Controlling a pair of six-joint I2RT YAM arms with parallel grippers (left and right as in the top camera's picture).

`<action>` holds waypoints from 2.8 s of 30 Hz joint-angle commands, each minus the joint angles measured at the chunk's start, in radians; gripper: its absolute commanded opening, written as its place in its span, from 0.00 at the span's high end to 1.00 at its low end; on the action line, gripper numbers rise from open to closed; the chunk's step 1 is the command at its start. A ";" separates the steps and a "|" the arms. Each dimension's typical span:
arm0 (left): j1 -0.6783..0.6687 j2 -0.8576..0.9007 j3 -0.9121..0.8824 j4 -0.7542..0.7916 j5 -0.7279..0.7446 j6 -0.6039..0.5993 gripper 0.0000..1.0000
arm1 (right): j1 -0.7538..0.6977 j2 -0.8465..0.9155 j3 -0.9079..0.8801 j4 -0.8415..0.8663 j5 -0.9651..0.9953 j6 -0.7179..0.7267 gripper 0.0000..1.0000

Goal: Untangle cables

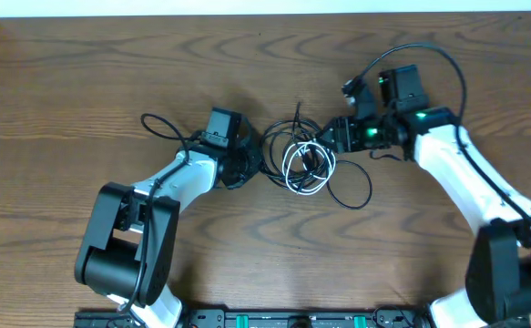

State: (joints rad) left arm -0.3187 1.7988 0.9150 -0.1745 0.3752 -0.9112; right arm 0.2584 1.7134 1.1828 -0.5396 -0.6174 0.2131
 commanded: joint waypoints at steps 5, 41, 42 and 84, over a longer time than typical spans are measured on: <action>-0.025 0.002 -0.008 -0.005 -0.104 0.023 0.92 | 0.053 0.009 -0.001 0.027 -0.016 0.574 0.57; -0.025 0.002 -0.008 -0.083 -0.108 0.028 0.92 | 0.195 0.204 -0.001 0.225 0.388 1.275 0.59; -0.025 0.002 -0.008 -0.083 -0.108 0.028 0.92 | 0.195 0.204 -0.001 0.225 0.396 1.275 0.58; -0.025 0.002 -0.008 -0.079 -0.164 0.027 0.72 | 0.007 -0.694 0.000 -0.045 0.316 0.148 0.99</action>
State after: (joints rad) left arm -0.3443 1.7821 0.9226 -0.2314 0.2695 -0.8978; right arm 0.3157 1.1019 1.1790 -0.5423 -0.4194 0.4545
